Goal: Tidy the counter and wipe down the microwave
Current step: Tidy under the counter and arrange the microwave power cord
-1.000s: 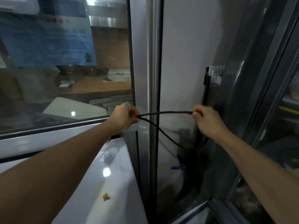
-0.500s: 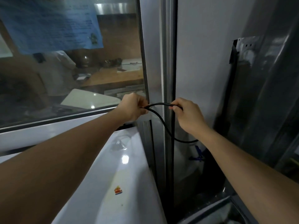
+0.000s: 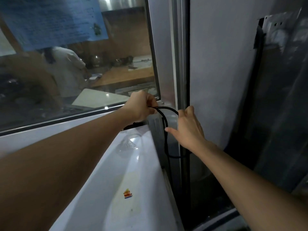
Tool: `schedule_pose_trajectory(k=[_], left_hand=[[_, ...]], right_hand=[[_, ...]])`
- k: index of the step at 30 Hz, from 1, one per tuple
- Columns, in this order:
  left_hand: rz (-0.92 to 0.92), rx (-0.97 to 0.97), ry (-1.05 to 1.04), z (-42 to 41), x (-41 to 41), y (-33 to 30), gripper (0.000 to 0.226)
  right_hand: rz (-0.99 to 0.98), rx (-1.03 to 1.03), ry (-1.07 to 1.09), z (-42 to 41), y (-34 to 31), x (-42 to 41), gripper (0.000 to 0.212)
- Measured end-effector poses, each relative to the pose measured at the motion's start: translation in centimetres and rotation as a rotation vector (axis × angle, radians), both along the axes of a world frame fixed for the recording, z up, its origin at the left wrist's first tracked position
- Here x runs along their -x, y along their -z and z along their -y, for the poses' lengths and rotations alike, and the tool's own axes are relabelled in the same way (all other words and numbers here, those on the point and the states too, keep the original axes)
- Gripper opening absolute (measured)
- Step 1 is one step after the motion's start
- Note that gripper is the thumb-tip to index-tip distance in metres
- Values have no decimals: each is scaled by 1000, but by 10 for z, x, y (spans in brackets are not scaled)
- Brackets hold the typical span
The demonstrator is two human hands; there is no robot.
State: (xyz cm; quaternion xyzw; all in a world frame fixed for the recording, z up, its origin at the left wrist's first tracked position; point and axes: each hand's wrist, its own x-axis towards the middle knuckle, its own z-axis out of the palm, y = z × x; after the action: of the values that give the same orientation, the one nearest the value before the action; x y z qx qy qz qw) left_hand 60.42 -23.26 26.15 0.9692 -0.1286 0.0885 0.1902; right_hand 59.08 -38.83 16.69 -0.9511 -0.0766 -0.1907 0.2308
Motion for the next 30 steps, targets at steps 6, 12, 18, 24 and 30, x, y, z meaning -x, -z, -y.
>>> schedule_pose_trajectory(k=[6, 12, 18, 24, 30], left_hand=[[8, -17, 7, 1, 3, 4, 11], [8, -13, 28, 0, 5, 5, 11], [-2, 8, 23, 2, 3, 7, 12], [-16, 31, 43, 2, 3, 9, 12], [43, 132, -90, -19, 9, 10, 16]], right_hand=[[2, -66, 26, -14, 10, -11, 72], [-42, -118, -17, -12, 6, -19, 43], [-102, -156, -185, 4, -2, -24, 30], [-160, -182, -267, 18, 0, -28, 26], [-86, -213, -170, 22, 0, -35, 34]])
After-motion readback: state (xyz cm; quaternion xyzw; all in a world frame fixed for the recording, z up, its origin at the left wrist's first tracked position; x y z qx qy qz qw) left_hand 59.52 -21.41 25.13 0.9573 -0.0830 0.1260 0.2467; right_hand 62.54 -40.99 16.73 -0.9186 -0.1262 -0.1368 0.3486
